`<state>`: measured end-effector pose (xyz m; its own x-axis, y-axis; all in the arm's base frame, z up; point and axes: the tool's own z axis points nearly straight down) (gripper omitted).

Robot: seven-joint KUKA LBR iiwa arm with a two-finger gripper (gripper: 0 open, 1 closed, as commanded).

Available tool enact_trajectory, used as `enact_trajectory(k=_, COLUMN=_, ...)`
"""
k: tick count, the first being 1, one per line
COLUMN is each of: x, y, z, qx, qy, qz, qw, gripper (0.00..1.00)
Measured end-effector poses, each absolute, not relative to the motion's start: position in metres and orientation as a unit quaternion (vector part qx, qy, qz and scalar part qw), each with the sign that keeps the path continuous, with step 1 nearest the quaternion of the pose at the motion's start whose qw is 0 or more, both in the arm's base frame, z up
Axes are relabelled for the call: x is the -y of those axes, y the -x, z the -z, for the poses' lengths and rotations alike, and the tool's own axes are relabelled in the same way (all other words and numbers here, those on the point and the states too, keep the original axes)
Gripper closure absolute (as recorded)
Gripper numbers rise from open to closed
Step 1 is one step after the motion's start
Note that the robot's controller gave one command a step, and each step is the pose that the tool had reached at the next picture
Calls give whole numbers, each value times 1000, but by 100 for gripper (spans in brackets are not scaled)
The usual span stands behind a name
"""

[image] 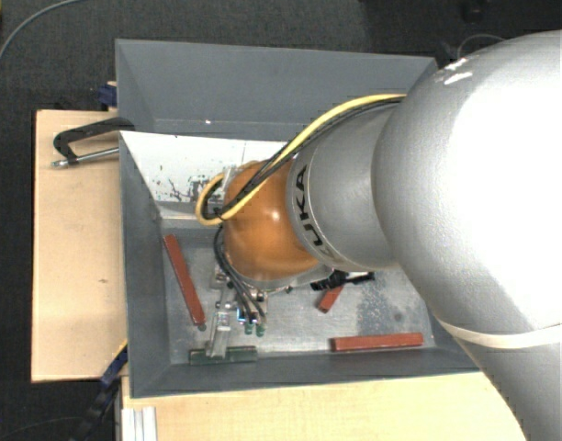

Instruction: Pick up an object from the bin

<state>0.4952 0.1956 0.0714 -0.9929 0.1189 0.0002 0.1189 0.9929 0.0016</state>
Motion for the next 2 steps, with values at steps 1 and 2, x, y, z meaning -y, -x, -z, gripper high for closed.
enact_trajectory(k=1, x=-128, y=-536, z=-98, qx=996, qy=86, qz=0, qw=-4, gripper=0)
enact_trajectory(k=2, x=-24, y=-583, z=-70, qx=1000, qy=-4, qz=-1, qw=-4, gripper=0)
